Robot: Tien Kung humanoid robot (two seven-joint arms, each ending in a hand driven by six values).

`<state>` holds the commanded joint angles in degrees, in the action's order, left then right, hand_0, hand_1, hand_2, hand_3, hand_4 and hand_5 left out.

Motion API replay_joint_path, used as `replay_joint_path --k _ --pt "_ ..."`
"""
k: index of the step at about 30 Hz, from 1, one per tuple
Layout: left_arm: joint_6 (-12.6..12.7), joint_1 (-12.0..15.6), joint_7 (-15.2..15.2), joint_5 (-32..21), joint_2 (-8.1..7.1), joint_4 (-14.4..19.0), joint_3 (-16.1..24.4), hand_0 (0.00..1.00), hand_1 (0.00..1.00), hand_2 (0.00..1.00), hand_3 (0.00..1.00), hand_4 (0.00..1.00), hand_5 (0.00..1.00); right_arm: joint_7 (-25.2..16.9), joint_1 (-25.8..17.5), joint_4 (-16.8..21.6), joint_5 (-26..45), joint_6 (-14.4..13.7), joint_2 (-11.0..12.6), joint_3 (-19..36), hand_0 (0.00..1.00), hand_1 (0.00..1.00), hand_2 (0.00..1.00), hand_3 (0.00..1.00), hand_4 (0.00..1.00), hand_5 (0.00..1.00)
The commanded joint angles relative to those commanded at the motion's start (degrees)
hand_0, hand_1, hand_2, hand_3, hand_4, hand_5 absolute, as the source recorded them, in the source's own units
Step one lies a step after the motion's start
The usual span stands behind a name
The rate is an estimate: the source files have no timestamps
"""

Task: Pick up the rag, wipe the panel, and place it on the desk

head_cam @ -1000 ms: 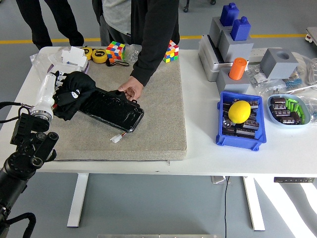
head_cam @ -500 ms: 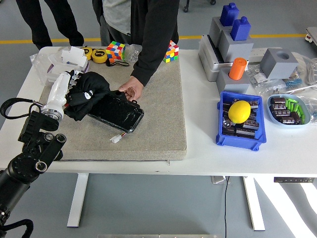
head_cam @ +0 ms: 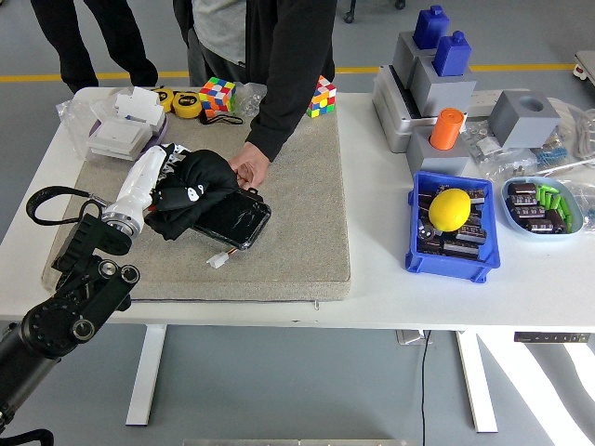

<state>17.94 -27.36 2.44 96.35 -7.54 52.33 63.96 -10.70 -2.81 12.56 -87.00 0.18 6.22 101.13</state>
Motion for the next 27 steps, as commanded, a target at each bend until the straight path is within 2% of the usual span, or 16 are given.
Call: replay_joint_path --k 7,13,19,27 --pt "2.4 -1.9 3.7 0.2 0.95 -5.3 6.6 0.233 0.271 0.283 0.558 0.658 0.002 0.0 0.0 0.0 0.1 0.0 0.0 0.1 0.534 0.554 0.489 0.522 0.878 0.353" --pt "2.7 -2.6 4.7 1.2 1.17 -10.2 10.1 0.233 0.269 0.283 0.558 0.661 0.002 0.0 -0.2 -0.1 -0.1 0.0 0.0 0.2 0.534 0.555 0.489 0.521 0.878 0.353" --pt "2.9 -2.6 5.4 1.8 1.40 -12.6 10.8 0.233 0.269 0.283 0.558 0.662 0.002 -0.1 0.0 0.0 0.2 0.1 -0.1 0.0 0.534 0.555 0.489 0.521 0.878 0.352" --pt "2.3 -2.0 5.1 1.2 1.30 -11.7 9.0 0.232 0.269 0.283 0.559 0.662 0.002 -0.2 -0.2 0.1 0.3 0.1 -0.1 0.0 0.534 0.555 0.489 0.521 0.879 0.353"
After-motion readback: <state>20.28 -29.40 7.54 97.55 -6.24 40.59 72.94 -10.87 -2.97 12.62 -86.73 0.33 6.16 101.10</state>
